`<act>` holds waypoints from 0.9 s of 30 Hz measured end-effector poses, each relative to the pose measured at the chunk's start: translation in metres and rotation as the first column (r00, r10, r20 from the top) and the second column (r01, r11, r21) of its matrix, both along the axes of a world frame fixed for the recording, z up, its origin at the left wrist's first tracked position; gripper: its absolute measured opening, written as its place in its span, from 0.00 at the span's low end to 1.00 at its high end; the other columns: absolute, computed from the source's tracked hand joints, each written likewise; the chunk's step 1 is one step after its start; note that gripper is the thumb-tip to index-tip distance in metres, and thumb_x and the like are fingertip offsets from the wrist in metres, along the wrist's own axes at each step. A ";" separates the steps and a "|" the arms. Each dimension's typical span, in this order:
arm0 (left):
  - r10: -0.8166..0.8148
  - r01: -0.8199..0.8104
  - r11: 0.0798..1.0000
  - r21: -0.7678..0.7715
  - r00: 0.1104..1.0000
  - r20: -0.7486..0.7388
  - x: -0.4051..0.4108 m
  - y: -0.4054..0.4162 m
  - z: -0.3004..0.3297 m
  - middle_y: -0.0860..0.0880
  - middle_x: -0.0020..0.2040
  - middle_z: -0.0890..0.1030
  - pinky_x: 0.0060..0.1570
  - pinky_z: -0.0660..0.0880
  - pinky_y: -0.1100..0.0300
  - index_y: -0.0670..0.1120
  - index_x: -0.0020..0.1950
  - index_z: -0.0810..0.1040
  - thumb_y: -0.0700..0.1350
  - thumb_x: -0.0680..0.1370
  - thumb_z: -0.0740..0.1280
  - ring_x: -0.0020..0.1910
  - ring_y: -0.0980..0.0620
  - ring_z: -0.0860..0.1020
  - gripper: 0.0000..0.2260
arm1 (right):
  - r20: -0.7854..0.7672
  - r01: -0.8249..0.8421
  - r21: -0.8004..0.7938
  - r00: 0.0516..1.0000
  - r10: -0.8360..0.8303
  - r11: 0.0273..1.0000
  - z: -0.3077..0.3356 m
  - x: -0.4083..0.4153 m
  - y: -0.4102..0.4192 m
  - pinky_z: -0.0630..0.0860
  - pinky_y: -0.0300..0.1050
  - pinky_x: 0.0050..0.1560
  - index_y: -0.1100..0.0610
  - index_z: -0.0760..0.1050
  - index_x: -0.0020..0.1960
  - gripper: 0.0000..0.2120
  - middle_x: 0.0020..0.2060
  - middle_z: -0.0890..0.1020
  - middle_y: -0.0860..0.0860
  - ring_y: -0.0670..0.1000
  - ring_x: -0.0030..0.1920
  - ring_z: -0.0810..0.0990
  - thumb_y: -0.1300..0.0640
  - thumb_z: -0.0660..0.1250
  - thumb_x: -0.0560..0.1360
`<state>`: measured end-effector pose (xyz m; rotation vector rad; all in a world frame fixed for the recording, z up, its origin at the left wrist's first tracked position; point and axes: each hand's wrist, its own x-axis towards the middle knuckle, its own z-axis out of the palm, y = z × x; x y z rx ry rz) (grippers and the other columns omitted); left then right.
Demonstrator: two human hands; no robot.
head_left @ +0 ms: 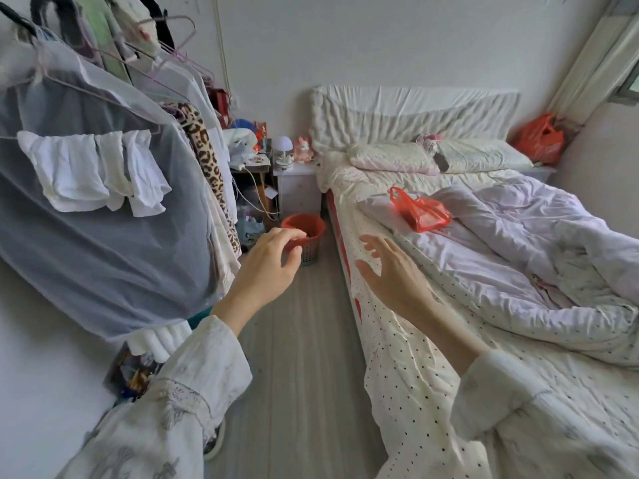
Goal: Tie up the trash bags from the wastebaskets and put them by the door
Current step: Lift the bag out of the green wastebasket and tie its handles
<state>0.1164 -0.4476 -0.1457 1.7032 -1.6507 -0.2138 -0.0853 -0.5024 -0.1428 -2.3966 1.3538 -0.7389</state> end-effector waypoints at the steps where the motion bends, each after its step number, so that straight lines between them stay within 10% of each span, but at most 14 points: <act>1: 0.001 -0.001 1.000 0.010 1.000 -0.007 0.005 -0.024 -0.007 0.49 0.61 0.75 0.63 0.68 0.57 0.48 0.61 0.73 0.44 0.78 0.59 0.61 0.52 0.72 0.13 | -0.005 -0.002 0.012 1.000 0.002 1.000 -0.005 0.005 -0.025 0.70 0.44 0.61 0.53 0.65 0.70 0.21 0.65 0.74 0.50 0.48 0.62 0.74 0.51 0.60 0.77; 27: 0.174 -0.112 0.958 0.265 0.959 -0.224 0.229 -0.592 -0.127 0.50 0.57 0.77 0.57 0.66 0.65 0.46 0.60 0.75 0.41 0.78 0.59 0.56 0.57 0.73 0.12 | -0.077 -0.113 0.320 0.986 0.145 0.940 -0.108 0.242 -0.628 0.69 0.41 0.58 0.54 0.66 0.69 0.20 0.62 0.76 0.52 0.50 0.61 0.75 0.52 0.59 0.78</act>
